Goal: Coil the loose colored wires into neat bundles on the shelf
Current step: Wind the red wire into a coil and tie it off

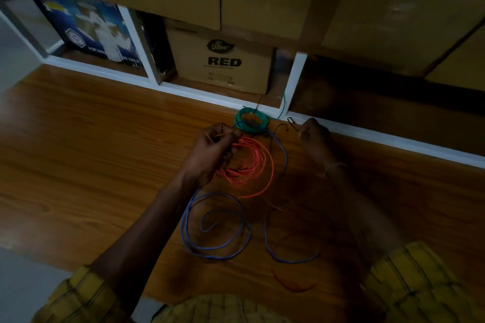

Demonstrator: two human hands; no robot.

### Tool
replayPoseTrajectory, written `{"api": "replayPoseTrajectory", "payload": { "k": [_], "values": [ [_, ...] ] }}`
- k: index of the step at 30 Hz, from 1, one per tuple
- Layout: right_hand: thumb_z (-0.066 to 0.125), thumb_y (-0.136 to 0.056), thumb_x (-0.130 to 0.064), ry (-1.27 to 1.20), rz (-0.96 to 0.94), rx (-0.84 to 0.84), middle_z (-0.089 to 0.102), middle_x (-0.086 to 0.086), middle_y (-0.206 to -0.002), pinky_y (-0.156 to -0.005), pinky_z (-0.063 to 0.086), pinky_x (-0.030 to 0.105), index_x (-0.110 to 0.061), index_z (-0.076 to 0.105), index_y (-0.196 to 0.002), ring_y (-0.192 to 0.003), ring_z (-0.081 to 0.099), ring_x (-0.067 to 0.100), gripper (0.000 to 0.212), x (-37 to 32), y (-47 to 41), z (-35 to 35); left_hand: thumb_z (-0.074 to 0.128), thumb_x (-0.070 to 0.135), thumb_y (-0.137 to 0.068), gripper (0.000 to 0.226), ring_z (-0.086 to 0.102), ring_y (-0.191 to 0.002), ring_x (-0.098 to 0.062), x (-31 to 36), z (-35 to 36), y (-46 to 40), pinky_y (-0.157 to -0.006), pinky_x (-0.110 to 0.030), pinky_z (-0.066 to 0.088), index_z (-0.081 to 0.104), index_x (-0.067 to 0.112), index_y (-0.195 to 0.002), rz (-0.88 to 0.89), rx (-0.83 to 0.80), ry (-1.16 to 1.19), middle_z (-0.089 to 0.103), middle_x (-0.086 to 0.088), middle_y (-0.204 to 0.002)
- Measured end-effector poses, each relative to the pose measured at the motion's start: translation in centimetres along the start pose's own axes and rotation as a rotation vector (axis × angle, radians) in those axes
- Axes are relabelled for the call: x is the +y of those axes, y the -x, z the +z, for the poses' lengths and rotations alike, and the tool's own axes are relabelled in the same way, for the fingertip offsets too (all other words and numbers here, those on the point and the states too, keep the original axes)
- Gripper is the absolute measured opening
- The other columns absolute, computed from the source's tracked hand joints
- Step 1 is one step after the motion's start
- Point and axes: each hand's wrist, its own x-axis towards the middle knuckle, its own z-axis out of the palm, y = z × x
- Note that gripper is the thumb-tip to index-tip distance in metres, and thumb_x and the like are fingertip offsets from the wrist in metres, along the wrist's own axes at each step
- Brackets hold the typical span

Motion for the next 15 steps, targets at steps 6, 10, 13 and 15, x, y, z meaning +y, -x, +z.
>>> {"api": "replayPoseTrajectory", "payload": {
  "k": [6,10,13,15],
  "values": [
    [0.065,-0.096,-0.015,-0.319,-0.175,0.064,0.068,-0.011,-0.102,-0.087,0.052,0.029,-0.017,0.071,-0.103,-0.101,0.063,0.008,0.01,-4.2,4.8,-3.8,0.063,0.016,-0.105,0.014,0.043,-0.046,-0.011,0.6,0.0,0.4,-0.041,-0.023,0.032,0.064,0.005,-0.097,-0.03,0.012,-0.003,0.059,-0.01,-0.071],
    [0.071,-0.094,-0.014,-0.389,-0.309,-0.072,0.074,-0.01,-0.103,-0.084,0.055,0.021,-0.017,0.077,-0.102,-0.099,0.066,0.002,0.01,-8.4,8.7,-8.2,0.062,0.015,-0.105,0.013,0.043,-0.044,-0.009,0.9,0.1,0.8,-0.039,-0.021,0.032,0.063,0.004,-0.098,-0.063,0.046,0.01,0.059,-0.018,-0.076],
    [0.077,-0.088,-0.01,-0.327,-0.428,-0.198,0.075,-0.01,-0.095,-0.076,0.054,0.016,-0.017,0.079,-0.097,-0.094,0.067,0.001,0.011,-10.9,11.0,-9.6,0.062,0.012,-0.104,0.014,0.043,-0.042,-0.007,1.3,0.7,1.1,-0.038,-0.019,0.032,0.061,0.008,-0.091,-0.087,0.074,0.029,0.06,-0.008,-0.066],
    [0.082,-0.083,-0.007,-0.25,-0.5,-0.213,0.075,-0.007,-0.091,-0.076,0.055,0.022,-0.019,0.078,-0.092,-0.091,0.069,0.006,0.016,-11.6,11.9,-8.9,0.062,0.012,-0.104,0.016,0.042,-0.042,-0.007,1.6,1.0,1.3,-0.038,-0.02,0.032,0.061,0.011,-0.088,-0.105,0.081,0.031,0.059,-0.003,-0.062]
  ]
}}
